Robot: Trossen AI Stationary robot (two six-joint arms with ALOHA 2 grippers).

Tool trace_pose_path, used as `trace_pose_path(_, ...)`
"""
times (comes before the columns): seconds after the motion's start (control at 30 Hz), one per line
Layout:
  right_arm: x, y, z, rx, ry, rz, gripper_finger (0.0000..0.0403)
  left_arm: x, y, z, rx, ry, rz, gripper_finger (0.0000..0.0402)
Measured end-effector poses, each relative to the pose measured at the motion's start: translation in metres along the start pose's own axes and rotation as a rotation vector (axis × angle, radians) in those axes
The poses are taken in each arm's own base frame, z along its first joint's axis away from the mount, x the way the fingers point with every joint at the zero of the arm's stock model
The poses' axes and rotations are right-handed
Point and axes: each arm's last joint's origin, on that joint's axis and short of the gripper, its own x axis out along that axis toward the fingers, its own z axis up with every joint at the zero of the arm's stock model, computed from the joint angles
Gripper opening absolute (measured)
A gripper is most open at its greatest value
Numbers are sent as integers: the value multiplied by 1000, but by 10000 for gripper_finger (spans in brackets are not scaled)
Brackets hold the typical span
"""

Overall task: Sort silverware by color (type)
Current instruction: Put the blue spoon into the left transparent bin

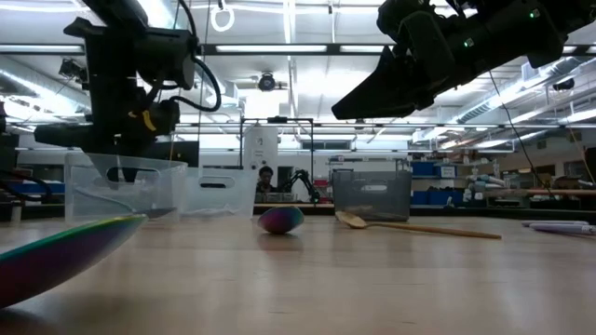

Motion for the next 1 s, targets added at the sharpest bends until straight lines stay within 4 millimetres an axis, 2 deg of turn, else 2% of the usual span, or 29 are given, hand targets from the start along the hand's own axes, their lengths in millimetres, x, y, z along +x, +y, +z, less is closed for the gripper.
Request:
trace_pose_path(0.23, 0, 0, 0, 0, 0, 0, 129, -16, 7, 4, -77, -14, -22, 143)
trace_pose_path(0.4, 0, 0, 0, -2, 4, 1, 129, -36, 14, 15, -133, -89, -32, 143)
trace_pose_path(0.6, 0, 0, -1, -5, 7, 0, 129, -61, 11, 28, -152, -196, -13, 143)
trace_pose_path(0.73, 0, 0, -2, -10, 17, -1, 129, -75, 0, 37, -173, -269, -11, 143)
trace_pose_path(1.0, 0, 0, -2, -11, 18, -2, 129, -96, -38, 53, -168, -454, -44, 143)
